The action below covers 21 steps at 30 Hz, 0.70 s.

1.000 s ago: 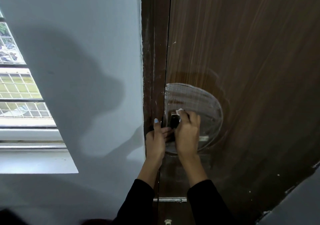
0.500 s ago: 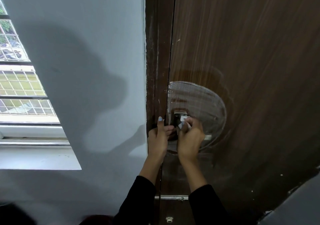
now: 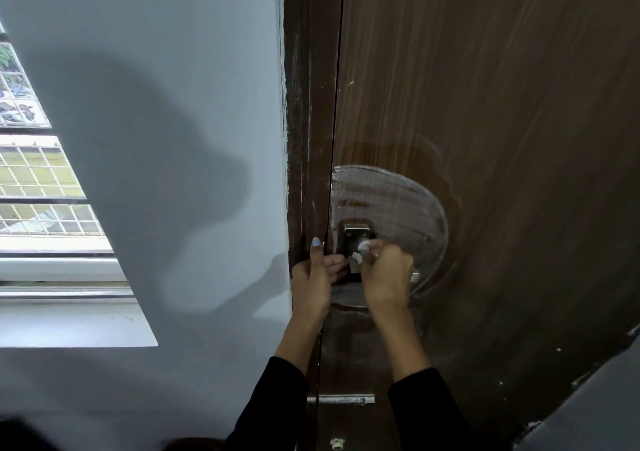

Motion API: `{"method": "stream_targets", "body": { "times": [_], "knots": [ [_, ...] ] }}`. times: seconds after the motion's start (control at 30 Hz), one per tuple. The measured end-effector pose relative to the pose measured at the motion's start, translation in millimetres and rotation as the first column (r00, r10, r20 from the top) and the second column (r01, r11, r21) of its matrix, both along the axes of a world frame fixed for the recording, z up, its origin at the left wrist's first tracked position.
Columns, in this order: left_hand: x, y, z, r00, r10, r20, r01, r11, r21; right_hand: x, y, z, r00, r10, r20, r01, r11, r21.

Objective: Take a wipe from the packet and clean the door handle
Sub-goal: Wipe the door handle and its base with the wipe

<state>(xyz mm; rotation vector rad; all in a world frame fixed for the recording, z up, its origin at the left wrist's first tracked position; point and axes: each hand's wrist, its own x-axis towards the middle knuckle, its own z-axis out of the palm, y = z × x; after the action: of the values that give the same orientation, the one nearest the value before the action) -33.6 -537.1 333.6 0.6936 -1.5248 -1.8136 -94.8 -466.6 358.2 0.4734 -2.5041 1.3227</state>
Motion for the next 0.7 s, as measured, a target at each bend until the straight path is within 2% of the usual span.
{"method": "stream_targets", "body": {
  "times": [0.1, 0.27, 0.4, 0.53, 0.7],
  "knots": [
    [0, -1, -1, 1.000, 0.003, -0.010, -0.002, 1.000, 0.014, 2, -1, 0, 0.999, -0.019, -0.044, 0.014, 0.994, -0.110],
    [-1, -4, -3, 0.999, -0.028, -0.015, 0.029, 0.997, 0.067, 11, -5, -9, 0.970, 0.008, -0.245, -0.064, 0.973, -0.222],
    [4, -9, -5, 0.999, 0.020, -0.048, -0.015, 0.995, 0.102, 14, -10, -19, 0.951, 0.067, -0.302, -0.121, 0.979, -0.162],
    [7, -16, -2, 0.991, 0.071, -0.112, -0.058, 0.992, 0.113, 12, -19, -10, 0.900, 0.102, -0.423, -0.178, 0.974, -0.144],
    [9, -24, 5, 0.985, 0.082, -0.153, -0.071, 0.994, 0.079, 7, -21, -19, 0.822, 0.153, -0.549, -0.176, 0.984, 0.011]
  ]
}}
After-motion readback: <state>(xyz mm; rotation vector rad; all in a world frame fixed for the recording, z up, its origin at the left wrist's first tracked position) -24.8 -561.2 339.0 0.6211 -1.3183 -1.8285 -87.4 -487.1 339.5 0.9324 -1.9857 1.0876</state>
